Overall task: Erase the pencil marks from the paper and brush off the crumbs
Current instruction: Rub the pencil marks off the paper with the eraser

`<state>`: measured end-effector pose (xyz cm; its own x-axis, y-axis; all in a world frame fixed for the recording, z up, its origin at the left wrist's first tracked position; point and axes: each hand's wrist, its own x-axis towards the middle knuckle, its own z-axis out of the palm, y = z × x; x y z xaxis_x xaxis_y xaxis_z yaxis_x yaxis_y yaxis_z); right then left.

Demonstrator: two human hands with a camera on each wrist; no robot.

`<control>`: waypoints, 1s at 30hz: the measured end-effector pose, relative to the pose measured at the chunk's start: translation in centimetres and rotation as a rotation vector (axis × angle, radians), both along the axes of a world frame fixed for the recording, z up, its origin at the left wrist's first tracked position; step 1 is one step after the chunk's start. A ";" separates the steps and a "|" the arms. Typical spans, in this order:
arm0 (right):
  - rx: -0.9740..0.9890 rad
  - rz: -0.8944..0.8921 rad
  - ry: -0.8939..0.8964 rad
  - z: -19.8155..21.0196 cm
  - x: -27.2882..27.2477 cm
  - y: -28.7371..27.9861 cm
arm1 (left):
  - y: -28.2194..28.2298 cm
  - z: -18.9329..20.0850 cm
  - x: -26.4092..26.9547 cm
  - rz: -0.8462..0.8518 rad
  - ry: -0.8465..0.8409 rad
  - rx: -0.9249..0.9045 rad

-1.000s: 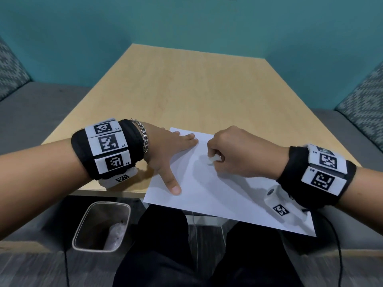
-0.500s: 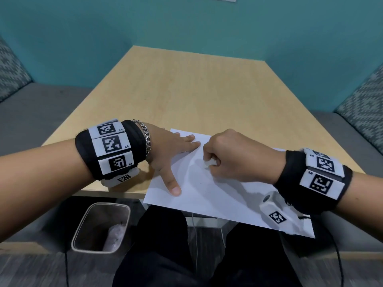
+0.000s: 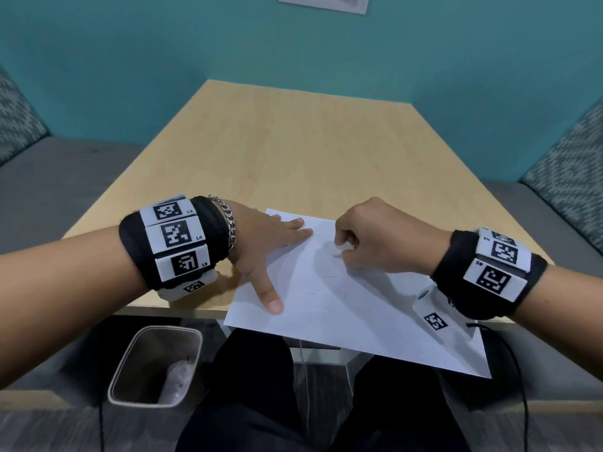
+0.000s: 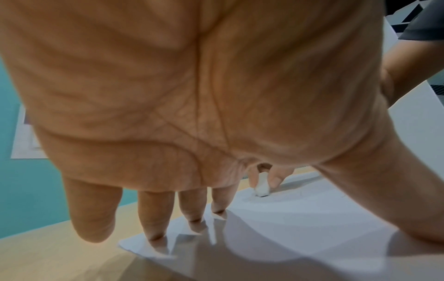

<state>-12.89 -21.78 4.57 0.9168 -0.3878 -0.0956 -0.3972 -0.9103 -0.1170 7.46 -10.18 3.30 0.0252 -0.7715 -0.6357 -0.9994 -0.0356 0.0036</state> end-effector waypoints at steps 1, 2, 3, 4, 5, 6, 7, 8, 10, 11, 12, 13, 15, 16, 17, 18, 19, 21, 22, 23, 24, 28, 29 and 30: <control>-0.001 0.008 -0.006 -0.1 -0.1 0.1 | 0.0 0.0 0.0 0.003 0.001 0.001; 0.005 0.038 0.001 -0.2 -0.2 0.6 | 0.0 0.0 0.0 0.004 0.002 0.001; 0.020 0.084 0.015 -0.2 -0.3 1.2 | 0.0 0.0 0.0 0.005 0.003 0.000; 0.034 0.112 0.039 -0.1 -0.3 1.8 | 0.0 0.0 0.0 0.005 0.002 -0.002; 0.037 0.116 0.057 0.1 -0.1 1.9 | 0.0 0.1 0.0 0.005 0.002 -0.001; 0.027 0.094 0.066 0.3 0.3 1.6 | 0.0 0.1 -0.1 0.004 0.000 0.000; 0.008 0.059 0.060 0.5 0.7 1.0 | -0.1 0.1 -0.1 0.001 -0.002 0.000; -0.010 0.023 0.044 0.6 1.1 0.4 | -0.1 0.2 -0.1 -0.002 -0.004 -0.001; -0.019 -0.008 0.012 0.5 1.6 -0.3 | -0.1 0.2 -0.1 -0.004 -0.006 -0.001; -0.023 0.016 0.009 0.4 1.6 -0.2 | -0.1 0.2 -0.1 -0.002 -0.003 -0.002; -0.026 0.054 0.013 0.3 1.6 0.2 | -0.1 0.1 0.0 0.001 0.004 -0.005; -0.021 0.096 0.028 0.2 1.5 0.7 | -0.1 0.0 0.0 0.004 0.016 -0.011; 0.003 0.151 0.064 0.2 1.4 1.5 | -0.1 -0.2 0.2 0.003 0.034 -0.021; 0.011 0.150 0.067 0.2 1.4 1.5 | -0.1 -0.2 0.2 0.003 0.034 -0.019; 0.017 0.129 0.057 0.2 1.4 1.2 | -0.2 -0.2 0.2 0.001 0.029 -0.014; 0.025 0.101 0.039 0.2 1.4 0.8 | -0.2 -0.1 0.2 -0.001 0.019 -0.008; 0.029 0.076 0.017 0.1 1.2 0.3 | -0.2 -0.1 0.1 -0.005 0.008 -0.006; 0.037 0.061 -0.015 0.1 0.6 -0.5 | -0.2 0.0 0.2 -0.015 -0.003 -0.009; 0.043 0.071 -0.018 0.3 0.1 -0.7 | -0.2 0.0 0.3 -0.023 -0.001 -0.012; 0.049 0.086 -0.012 0.4 -0.4 -0.9 | -0.1 0.0 0.5 -0.033 -0.001 -0.013; 0.049 0.100 0.000 0.5 -1.0 -1.0 | -0.1 0.0 0.7 -0.043 0.000 -0.013; 0.051 0.061 0.050 0.5 -3.3 -1.5 | -0.5 0.4 1.4 -0.103 -0.030 -0.049; 0.054 0.049 0.053 0.4 -3.8 -1.4 | -0.6 0.7 1.6 -0.100 -0.040 -0.069; 0.053 0.048 0.057 0.4 -4.2 -1.4 | -0.8 0.9 1.7 -0.092 -0.036 -0.092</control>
